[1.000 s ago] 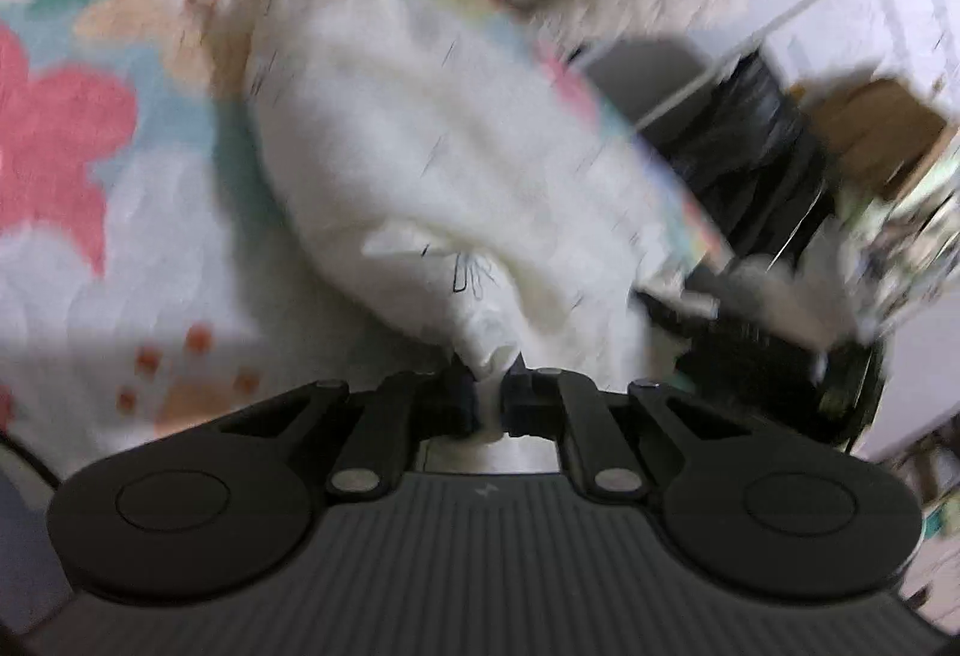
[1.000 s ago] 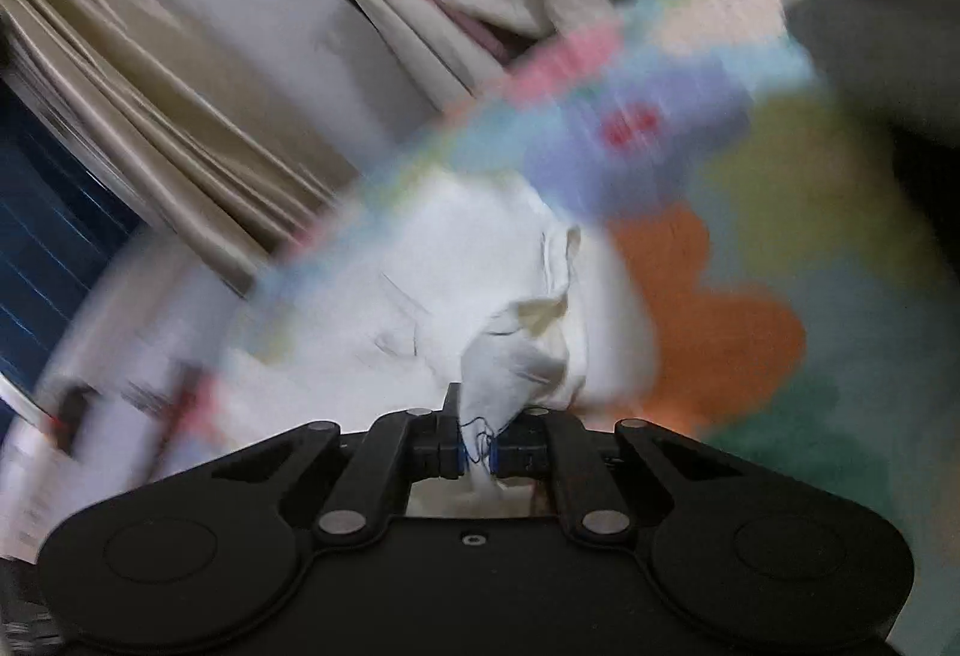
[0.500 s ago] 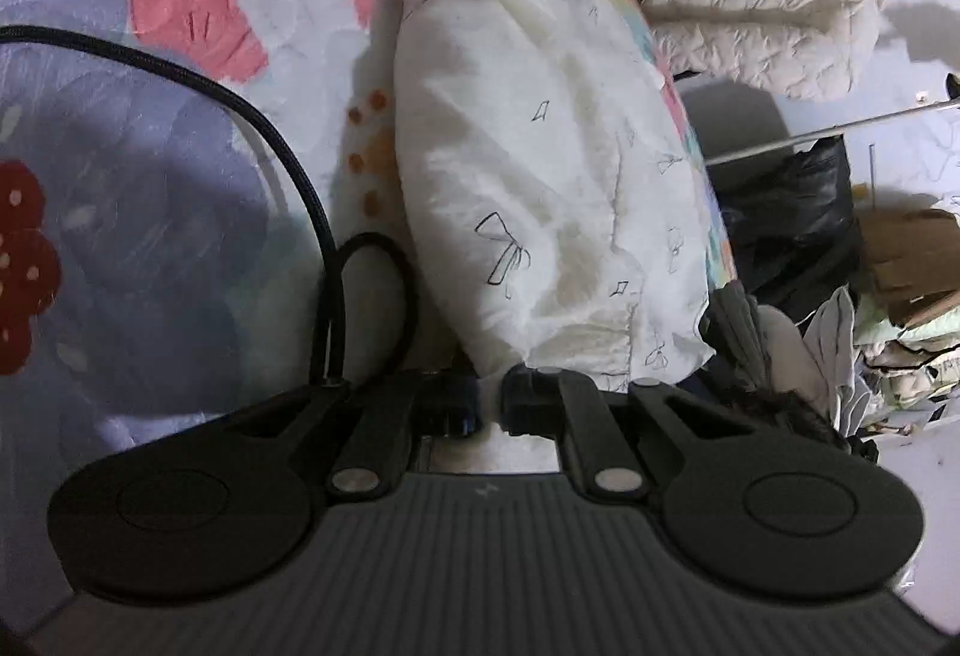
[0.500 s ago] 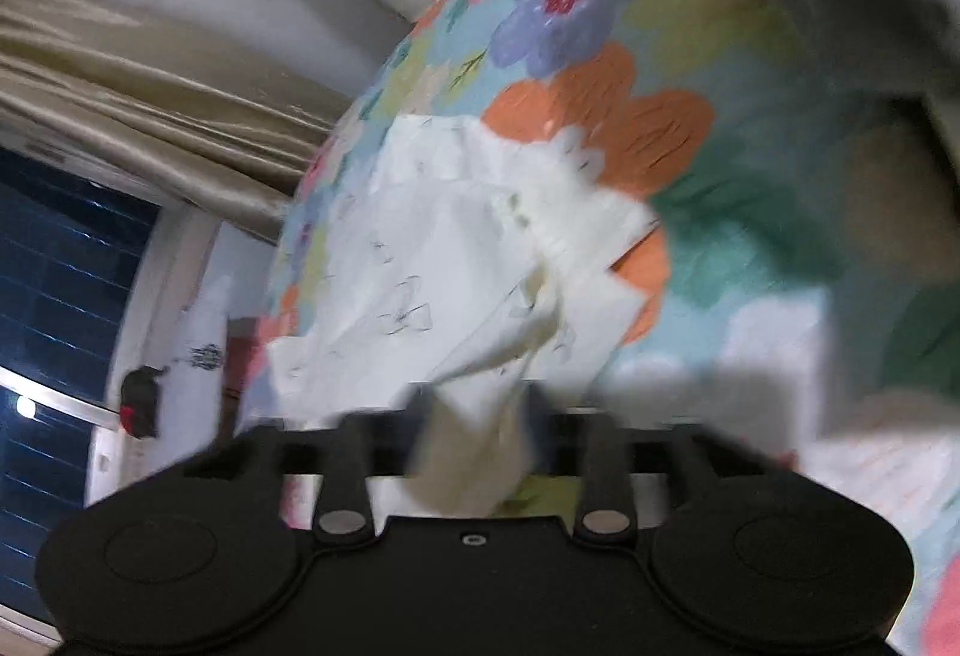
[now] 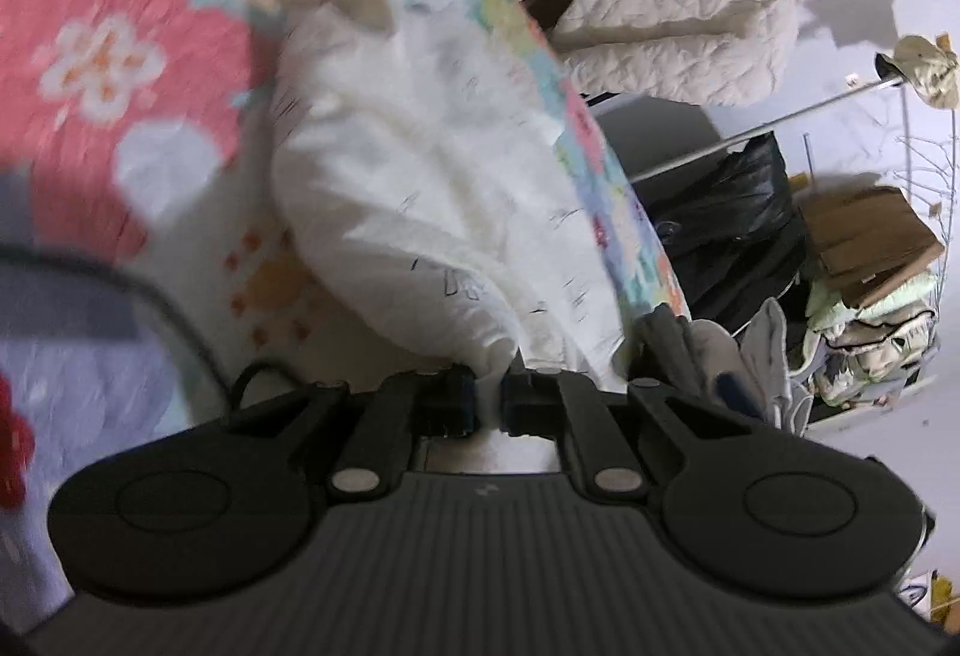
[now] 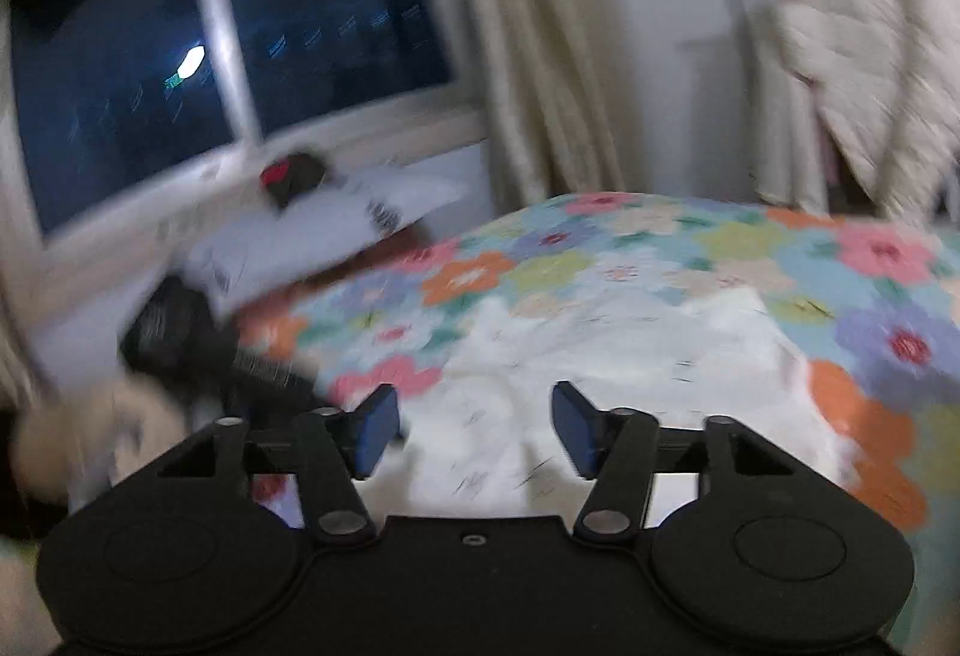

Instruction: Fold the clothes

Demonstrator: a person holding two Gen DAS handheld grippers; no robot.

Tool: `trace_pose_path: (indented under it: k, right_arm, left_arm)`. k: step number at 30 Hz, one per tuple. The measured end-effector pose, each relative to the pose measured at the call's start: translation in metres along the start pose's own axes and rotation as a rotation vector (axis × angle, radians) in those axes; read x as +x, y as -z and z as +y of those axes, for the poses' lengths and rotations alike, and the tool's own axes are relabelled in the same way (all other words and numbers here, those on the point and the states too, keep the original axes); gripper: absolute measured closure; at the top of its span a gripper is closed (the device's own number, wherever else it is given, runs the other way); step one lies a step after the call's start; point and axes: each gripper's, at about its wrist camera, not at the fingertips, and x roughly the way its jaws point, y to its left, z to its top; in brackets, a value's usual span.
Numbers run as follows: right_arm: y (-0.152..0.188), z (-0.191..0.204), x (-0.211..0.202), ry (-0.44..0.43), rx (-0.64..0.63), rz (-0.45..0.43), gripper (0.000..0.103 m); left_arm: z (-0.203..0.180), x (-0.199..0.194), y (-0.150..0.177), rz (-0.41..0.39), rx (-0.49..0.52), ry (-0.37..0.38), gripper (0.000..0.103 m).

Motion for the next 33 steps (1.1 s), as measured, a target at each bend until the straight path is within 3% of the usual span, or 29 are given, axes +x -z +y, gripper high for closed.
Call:
trace_pose_path:
  k: [6, 8, 10, 12, 14, 15, 17, 19, 21, 22, 23, 26, 28, 33]
  right_arm:
    - [0.020, 0.049, 0.045, 0.098, -0.330, 0.119, 0.034]
    - [0.029, 0.067, 0.060, 0.212, -0.509, 0.115, 0.033]
    - [0.043, 0.087, 0.077, 0.376, -0.774, 0.083, 0.033]
    - [0.052, 0.092, 0.097, 0.393, -0.917, 0.090, 0.041]
    - [0.046, 0.083, 0.107, 0.337, -0.837, 0.126, 0.087]
    - [0.041, 0.075, 0.108, 0.299, -0.753, 0.132, 0.092]
    - [0.025, 0.052, 0.100, 0.245, -0.537, 0.116, 0.094]
    - [0.010, 0.025, 0.088, 0.216, -0.338, 0.098, 0.094]
    - [0.001, -0.008, 0.075, 0.179, -0.113, 0.062, 0.094]
    - [0.000, -0.023, 0.070, 0.160, -0.025, 0.048, 0.094]
    - [-0.001, -0.037, 0.067, 0.141, 0.058, 0.035, 0.094]
    - [0.005, -0.067, 0.064, 0.073, 0.286, 0.003, 0.093]
    - [0.012, -0.078, 0.071, 0.023, 0.375, -0.019, 0.093]
    - [0.029, -0.084, 0.080, -0.035, 0.433, -0.016, 0.093]
  left_arm:
    - [-0.015, -0.002, -0.014, 0.032, -0.004, 0.008, 0.096]
    - [-0.017, -0.001, -0.011, 0.045, -0.016, 0.003, 0.096]
    - [-0.019, -0.002, -0.006, 0.049, -0.020, 0.003, 0.096]
    - [-0.024, -0.002, -0.004, 0.047, 0.006, -0.021, 0.096]
    - [-0.031, -0.004, -0.004, 0.044, 0.043, -0.052, 0.096]
    - [-0.034, -0.005, -0.004, 0.045, 0.067, -0.068, 0.095]
    - [-0.039, -0.015, -0.008, 0.019, 0.088, -0.108, 0.092]
    - [-0.043, -0.035, -0.014, -0.065, 0.099, -0.128, 0.091]
    - [-0.043, -0.059, -0.022, -0.168, 0.142, -0.129, 0.078]
    - [-0.040, -0.066, -0.026, -0.207, 0.146, -0.143, 0.056]
    - [-0.035, -0.070, -0.031, -0.226, 0.129, -0.166, 0.042]
    - [-0.008, -0.053, -0.040, -0.183, 0.015, -0.176, 0.042]
    - [0.009, -0.034, -0.042, -0.166, -0.036, -0.156, 0.040]
    - [0.039, 0.015, -0.044, -0.235, -0.156, -0.125, 0.030]
